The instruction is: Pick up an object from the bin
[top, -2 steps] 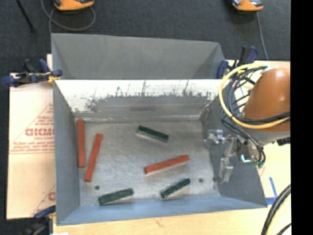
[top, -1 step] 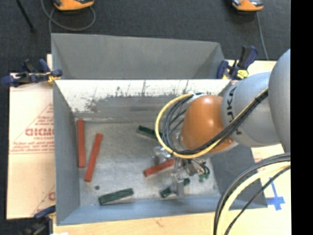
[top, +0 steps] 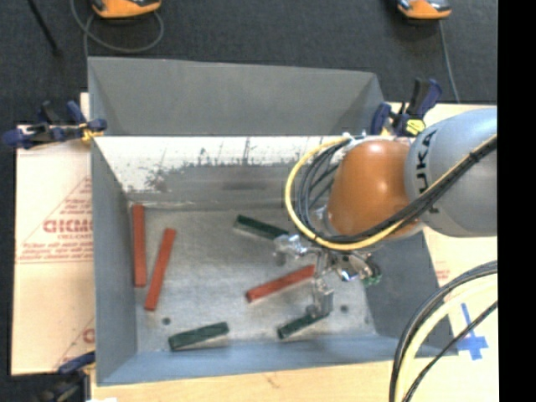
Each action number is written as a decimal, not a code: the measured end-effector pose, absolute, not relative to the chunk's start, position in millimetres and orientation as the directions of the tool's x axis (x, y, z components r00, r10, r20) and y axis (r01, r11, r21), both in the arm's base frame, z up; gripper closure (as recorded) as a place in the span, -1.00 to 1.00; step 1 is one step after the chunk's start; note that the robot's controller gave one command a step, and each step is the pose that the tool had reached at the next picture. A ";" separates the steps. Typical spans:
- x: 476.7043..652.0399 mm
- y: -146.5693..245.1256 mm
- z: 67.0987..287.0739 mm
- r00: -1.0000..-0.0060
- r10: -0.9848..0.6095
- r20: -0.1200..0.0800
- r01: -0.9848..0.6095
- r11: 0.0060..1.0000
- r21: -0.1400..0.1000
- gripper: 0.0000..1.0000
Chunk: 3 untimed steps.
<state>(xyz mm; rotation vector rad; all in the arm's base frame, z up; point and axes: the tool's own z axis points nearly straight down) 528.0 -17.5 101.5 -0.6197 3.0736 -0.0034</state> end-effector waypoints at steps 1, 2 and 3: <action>543.3 13.1 100.8 -0.899 -0.438 -0.006 -0.438 0.899 -0.002 -1.00; 534.0 5.2 69.5 -0.937 -0.348 -0.001 -0.348 0.937 0.001 -1.00; 534.9 4.6 70.0 -0.936 -0.351 -0.003 -0.351 0.936 -0.001 -1.00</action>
Offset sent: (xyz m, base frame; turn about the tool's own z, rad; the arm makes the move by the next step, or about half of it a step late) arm 0.0136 0.0302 -0.0013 -0.0518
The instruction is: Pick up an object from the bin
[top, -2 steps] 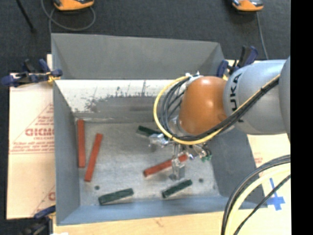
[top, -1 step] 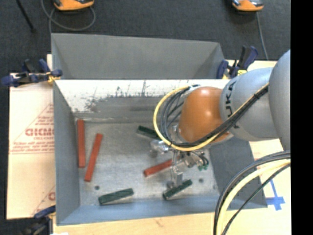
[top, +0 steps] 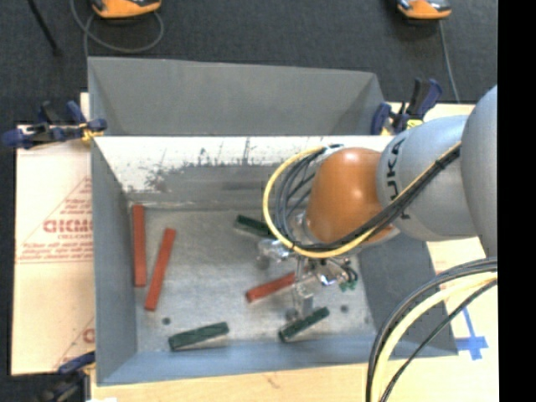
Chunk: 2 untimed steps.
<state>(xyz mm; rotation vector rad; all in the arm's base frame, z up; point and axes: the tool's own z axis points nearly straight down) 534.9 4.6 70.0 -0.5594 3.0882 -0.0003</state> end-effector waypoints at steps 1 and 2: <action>535.7 4.8 70.8 -0.936 -0.353 -0.005 -0.353 0.936 -0.001 1.00; 537.3 3.9 102.8 -0.936 -0.353 -0.006 -0.353 0.936 -0.003 1.00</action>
Offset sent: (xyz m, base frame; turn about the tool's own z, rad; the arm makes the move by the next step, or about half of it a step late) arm 0.0000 0.0000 0.0000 0.0000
